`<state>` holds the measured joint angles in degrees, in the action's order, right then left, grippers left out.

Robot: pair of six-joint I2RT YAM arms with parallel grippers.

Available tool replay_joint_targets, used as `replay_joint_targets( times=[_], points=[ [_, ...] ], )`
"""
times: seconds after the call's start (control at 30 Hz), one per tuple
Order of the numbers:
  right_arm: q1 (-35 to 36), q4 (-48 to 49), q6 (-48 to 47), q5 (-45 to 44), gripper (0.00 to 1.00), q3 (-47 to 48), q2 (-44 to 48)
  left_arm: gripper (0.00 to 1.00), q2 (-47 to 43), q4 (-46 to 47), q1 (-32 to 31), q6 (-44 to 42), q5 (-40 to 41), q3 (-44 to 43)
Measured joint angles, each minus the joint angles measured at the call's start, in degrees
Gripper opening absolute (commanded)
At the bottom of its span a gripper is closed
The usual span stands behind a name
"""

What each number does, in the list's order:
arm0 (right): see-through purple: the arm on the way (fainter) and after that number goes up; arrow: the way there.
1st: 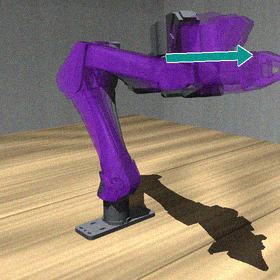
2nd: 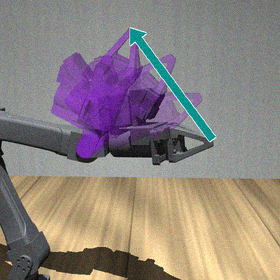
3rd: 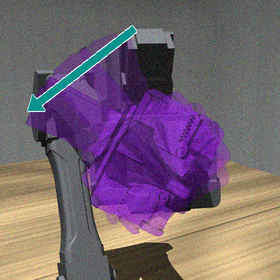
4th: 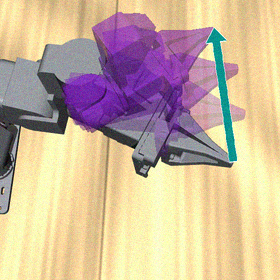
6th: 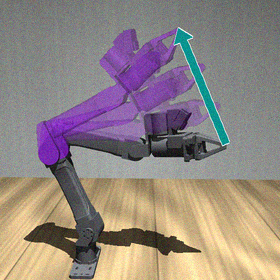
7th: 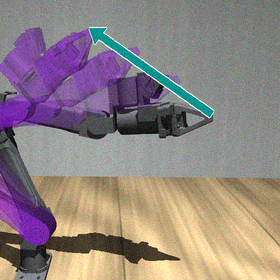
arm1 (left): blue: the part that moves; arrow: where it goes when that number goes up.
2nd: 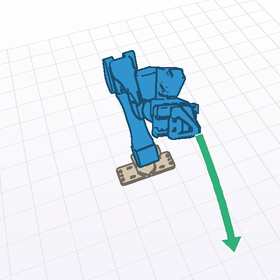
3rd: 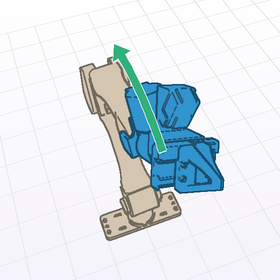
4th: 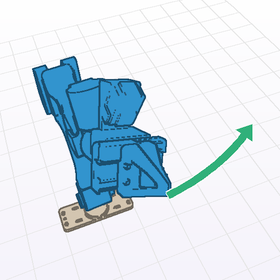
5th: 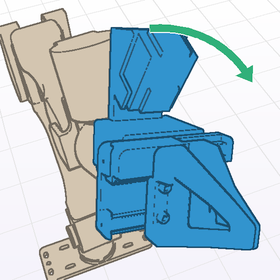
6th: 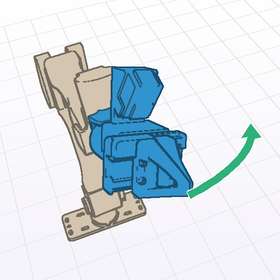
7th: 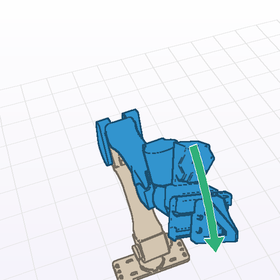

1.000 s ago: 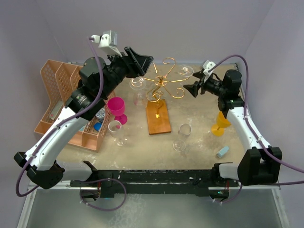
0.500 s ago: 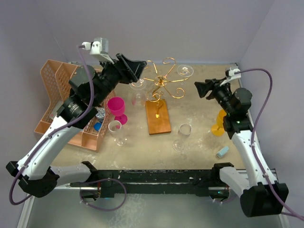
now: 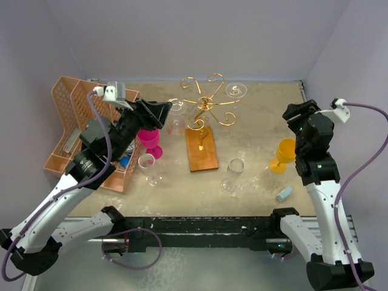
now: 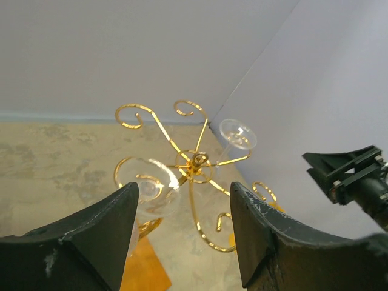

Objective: Place the wine glass upside down on the wine glass rack

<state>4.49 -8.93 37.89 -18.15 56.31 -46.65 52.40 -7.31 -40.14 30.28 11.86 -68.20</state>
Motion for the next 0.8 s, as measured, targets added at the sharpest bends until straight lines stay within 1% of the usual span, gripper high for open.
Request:
replay_joint_targets(
  times=[0.1,0.13,0.2,0.27,0.47,0.63,0.8],
  points=[
    [0.0,-6.6,5.2,-11.0,0.60,1.3,-0.5,0.59,-1.9,0.3,0.0,-1.0,1.4,3.6],
    [0.0,-8.6,6.6,-13.4,0.61,1.3,-0.5,0.59,-2.4,0.3,0.0,-1.5,1.9,4.2],
    [0.0,-12.2,9.4,-17.2,0.61,1.3,-0.5,0.59,-2.9,0.5,0.0,-2.3,2.8,4.7],
    [0.0,-14.1,11.7,-18.6,0.59,1.0,-0.3,0.59,-3.2,0.6,0.0,-3.0,3.4,4.7],
    [0.0,-17.7,16.4,-18.2,0.58,-1.9,0.0,0.59,-3.7,1.6,0.0,-4.0,3.8,5.3],
    [0.0,-16.6,18.4,-16.1,0.57,-3.0,-2.2,0.59,-3.5,1.8,0.0,-4.2,3.8,5.3],
    [0.0,-15.7,22.2,-14.9,0.57,-6.3,-6.2,0.59,-3.5,1.8,0.0,-4.4,3.8,5.3]
  ],
)
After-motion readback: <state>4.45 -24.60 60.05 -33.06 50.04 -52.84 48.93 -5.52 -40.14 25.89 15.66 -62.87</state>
